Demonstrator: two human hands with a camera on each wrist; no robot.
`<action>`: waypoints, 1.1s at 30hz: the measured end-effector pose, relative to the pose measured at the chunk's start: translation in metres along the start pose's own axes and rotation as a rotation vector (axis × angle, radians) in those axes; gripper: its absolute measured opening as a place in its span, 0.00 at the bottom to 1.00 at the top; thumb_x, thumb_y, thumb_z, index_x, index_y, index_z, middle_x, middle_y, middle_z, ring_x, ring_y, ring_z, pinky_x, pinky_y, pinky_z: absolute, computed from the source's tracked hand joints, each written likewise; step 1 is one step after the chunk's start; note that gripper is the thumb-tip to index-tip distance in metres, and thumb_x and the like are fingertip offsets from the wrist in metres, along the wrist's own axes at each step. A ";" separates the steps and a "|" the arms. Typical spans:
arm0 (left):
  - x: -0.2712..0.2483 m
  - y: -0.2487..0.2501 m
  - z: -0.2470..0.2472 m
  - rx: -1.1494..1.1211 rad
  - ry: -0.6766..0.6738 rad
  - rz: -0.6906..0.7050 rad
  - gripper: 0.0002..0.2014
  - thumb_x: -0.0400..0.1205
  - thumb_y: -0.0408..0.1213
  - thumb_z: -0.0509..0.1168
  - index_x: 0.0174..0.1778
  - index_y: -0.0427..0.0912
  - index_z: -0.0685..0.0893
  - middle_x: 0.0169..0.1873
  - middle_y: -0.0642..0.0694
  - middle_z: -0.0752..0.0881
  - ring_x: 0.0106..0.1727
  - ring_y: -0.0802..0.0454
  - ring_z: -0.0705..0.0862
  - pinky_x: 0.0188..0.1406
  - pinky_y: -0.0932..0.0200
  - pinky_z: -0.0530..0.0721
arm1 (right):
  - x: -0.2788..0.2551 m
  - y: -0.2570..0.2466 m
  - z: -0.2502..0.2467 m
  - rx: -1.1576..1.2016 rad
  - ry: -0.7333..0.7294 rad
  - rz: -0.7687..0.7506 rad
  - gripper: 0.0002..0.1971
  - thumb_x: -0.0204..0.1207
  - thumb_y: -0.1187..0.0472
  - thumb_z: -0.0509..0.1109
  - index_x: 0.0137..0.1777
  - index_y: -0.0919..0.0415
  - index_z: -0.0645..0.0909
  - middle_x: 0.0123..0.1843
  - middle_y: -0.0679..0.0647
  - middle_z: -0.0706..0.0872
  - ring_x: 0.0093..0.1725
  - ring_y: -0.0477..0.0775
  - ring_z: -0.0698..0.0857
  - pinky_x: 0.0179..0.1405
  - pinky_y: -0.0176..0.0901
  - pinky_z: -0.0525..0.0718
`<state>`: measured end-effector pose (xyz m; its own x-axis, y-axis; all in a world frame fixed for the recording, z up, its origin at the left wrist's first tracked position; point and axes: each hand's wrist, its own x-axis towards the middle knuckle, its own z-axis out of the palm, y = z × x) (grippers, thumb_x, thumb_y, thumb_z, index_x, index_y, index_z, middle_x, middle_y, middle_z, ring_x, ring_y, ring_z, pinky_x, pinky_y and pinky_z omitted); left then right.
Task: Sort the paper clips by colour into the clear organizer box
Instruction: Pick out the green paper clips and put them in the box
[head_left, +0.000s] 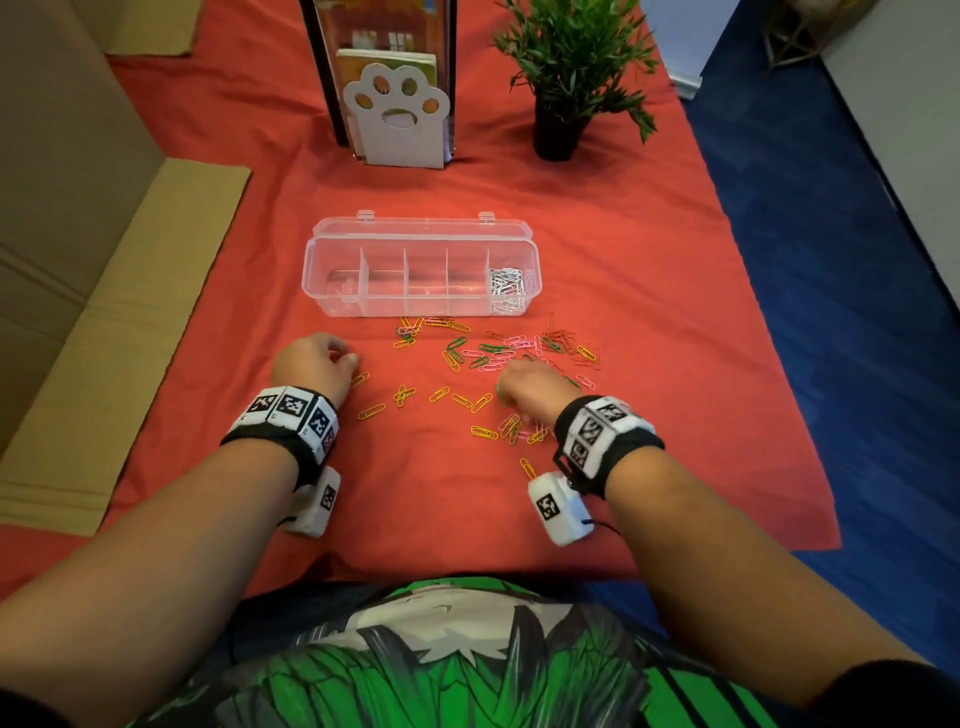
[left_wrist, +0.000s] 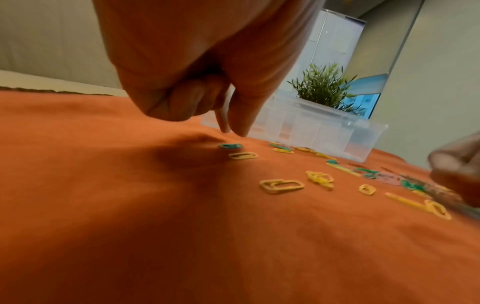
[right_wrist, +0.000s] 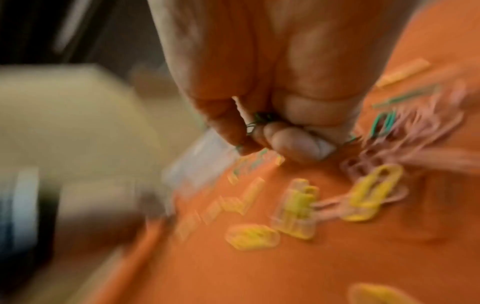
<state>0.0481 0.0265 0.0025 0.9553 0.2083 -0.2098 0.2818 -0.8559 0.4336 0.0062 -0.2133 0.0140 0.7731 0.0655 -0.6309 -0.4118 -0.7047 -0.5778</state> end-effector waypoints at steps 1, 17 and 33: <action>0.000 -0.002 0.000 0.031 -0.019 0.010 0.11 0.77 0.40 0.67 0.52 0.41 0.87 0.50 0.37 0.88 0.55 0.38 0.84 0.50 0.53 0.78 | -0.002 0.000 -0.001 0.343 -0.023 0.044 0.09 0.74 0.65 0.57 0.33 0.56 0.72 0.35 0.59 0.75 0.32 0.54 0.73 0.27 0.38 0.70; -0.004 0.016 0.016 -0.811 -0.329 -0.114 0.13 0.83 0.29 0.57 0.34 0.47 0.72 0.27 0.48 0.71 0.25 0.54 0.69 0.25 0.60 0.66 | 0.012 0.017 -0.021 1.053 0.270 0.270 0.10 0.80 0.67 0.60 0.38 0.62 0.79 0.29 0.51 0.68 0.26 0.45 0.66 0.24 0.35 0.65; -0.013 0.070 0.032 -0.940 -0.579 -0.308 0.14 0.81 0.45 0.60 0.30 0.47 0.75 0.19 0.53 0.74 0.17 0.59 0.72 0.17 0.71 0.72 | 0.027 0.020 -0.004 -0.320 0.320 -0.050 0.07 0.75 0.67 0.62 0.49 0.64 0.79 0.54 0.63 0.82 0.55 0.62 0.82 0.54 0.45 0.79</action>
<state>0.0530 -0.0510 0.0076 0.7182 -0.1102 -0.6870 0.6848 -0.0631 0.7260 0.0209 -0.2283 -0.0125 0.9191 -0.0813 -0.3856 -0.2394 -0.8924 -0.3824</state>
